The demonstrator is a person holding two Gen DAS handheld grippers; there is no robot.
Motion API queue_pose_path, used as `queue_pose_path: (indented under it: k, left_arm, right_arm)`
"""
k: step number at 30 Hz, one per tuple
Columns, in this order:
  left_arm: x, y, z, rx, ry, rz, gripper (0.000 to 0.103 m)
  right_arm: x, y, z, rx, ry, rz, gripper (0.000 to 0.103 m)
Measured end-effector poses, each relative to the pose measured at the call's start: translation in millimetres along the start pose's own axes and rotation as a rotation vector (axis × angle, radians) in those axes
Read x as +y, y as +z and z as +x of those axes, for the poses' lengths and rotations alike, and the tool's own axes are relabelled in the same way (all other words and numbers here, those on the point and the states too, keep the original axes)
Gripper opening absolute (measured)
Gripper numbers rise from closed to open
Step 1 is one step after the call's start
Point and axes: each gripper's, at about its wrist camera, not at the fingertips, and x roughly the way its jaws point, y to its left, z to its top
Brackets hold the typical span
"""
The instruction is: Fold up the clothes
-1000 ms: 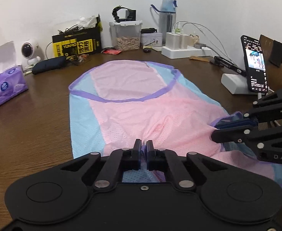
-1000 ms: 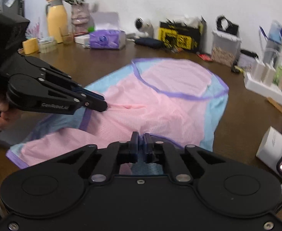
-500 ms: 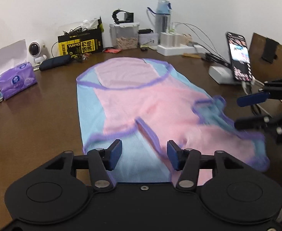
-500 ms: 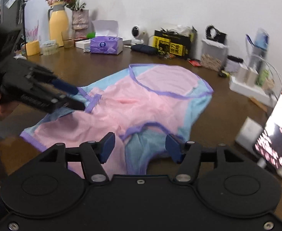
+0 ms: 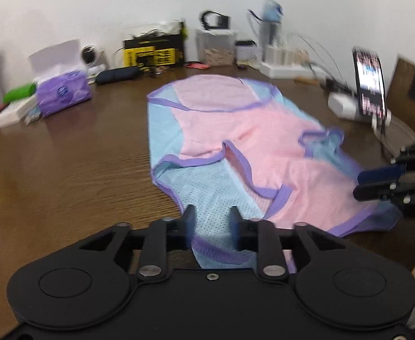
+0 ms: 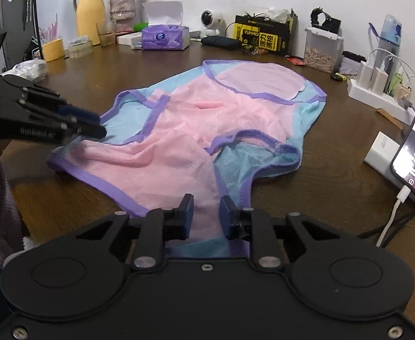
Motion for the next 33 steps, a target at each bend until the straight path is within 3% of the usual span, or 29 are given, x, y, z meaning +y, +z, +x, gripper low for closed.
queue_pose_path:
  k: [1, 3, 7, 10, 16, 21, 25, 33]
  left_arm:
    - [1.1, -0.8, -8.4, -0.025, 0.007, -0.007, 0.072]
    - [-1.9, -5.4, -15.0, -0.036, 0.034, 0.012, 0.074]
    - [-13.2, -16.8, -4.3, 0.022, 0.091, 0.035, 0.074]
    - [-18.1, -17.4, -0.2, 0.029, 0.062, 0.050, 0.074]
    - [-20.7, -18.9, 2.1, 0.045, 0.078, 0.077, 0.074]
    - [-18.8, -17.3, 0.7, 0.056, 0.094, 0.068, 0.074]
    - [-17.2, -14.3, -8.2, 0.031, 0.052, 0.023, 0.074]
    - [-30.3, -15.3, -7.2, 0.029, 0.058, 0.065, 0.074]
  right_arm:
    - [1.0, 4.6, -11.8, -0.033, -0.001, -0.012, 0.029]
    - [-0.6, 16.8, -32.7, -0.100, -0.007, -0.023, 0.032]
    - [-5.9, 34.0, -52.5, -0.176, -0.028, -0.023, 0.037]
    - [-7.5, 35.2, -48.2, -0.163, -0.048, -0.015, 0.042]
    - [-12.2, 46.8, -29.2, -0.130, -0.055, -0.035, 0.062]
    - [-12.3, 55.7, -19.1, -0.135, -0.046, -0.050, 0.064]
    - [-8.7, 57.3, -16.6, -0.144, -0.023, -0.058, 0.066]
    - [-8.3, 44.2, -17.0, -0.120, -0.044, -0.045, 0.068]
